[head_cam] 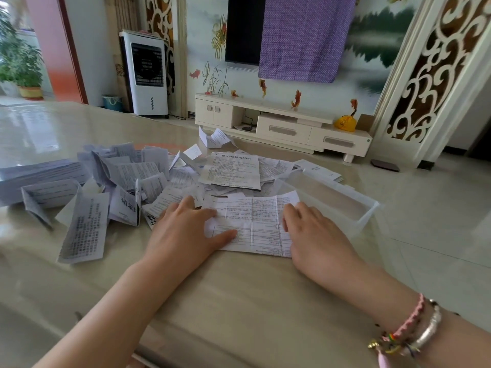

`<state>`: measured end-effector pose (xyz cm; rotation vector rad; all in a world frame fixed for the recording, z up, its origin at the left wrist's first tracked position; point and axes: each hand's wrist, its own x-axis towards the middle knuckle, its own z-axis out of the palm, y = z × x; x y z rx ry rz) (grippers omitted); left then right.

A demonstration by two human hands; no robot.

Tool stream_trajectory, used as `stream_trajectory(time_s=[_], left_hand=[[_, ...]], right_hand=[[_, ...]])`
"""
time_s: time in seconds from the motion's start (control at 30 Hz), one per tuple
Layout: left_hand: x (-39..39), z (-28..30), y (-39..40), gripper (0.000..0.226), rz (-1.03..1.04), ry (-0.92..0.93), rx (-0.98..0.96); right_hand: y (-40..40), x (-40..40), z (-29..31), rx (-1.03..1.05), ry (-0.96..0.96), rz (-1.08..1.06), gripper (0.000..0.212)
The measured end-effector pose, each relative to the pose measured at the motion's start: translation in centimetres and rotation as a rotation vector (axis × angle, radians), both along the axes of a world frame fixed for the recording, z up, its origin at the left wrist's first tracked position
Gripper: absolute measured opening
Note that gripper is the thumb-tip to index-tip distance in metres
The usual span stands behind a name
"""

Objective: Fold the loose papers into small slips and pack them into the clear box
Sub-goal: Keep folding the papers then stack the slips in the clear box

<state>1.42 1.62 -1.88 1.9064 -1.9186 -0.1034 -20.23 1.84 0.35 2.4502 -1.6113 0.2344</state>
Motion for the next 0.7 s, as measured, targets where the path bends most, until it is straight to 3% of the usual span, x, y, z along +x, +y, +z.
stream_trajectory(time_s=[0.07,0.13,0.23,0.37,0.47,0.6,0.7], left_hand=[[0.2,-0.2,0.1,0.067,-0.008,0.046,-0.031],[0.3,-0.4,0.1,0.061,-0.02,0.063,-0.066],[0.6,-0.6,-0.1,0.05,-0.051,0.074,-0.092],[1.0,-1.2,-0.5,0.029,-0.119,0.087,-0.132],[1.2,-1.5,-0.7,0.025,-0.197,0.143,-0.191],[1.5,-1.4,-0.5,0.065,-0.263,0.208,-0.191],[1.7,-1.1,-0.3,0.047,-0.253,0.306,-0.222]], right_hand=[[-0.1,0.3,0.0,0.044,-0.111,0.107,0.023],[-0.2,0.6,-0.1,0.142,-0.184,0.19,0.04],[-0.3,0.7,-0.4,0.259,-0.164,0.253,0.061],[-0.9,0.3,-0.3,0.232,-0.144,0.243,0.064],[-1.0,0.2,-0.3,0.122,-0.081,0.297,0.053],[-1.4,-0.2,-0.4,0.091,-0.159,0.371,0.038],[-2.1,-1.0,0.1,0.216,-0.312,0.334,0.024]])
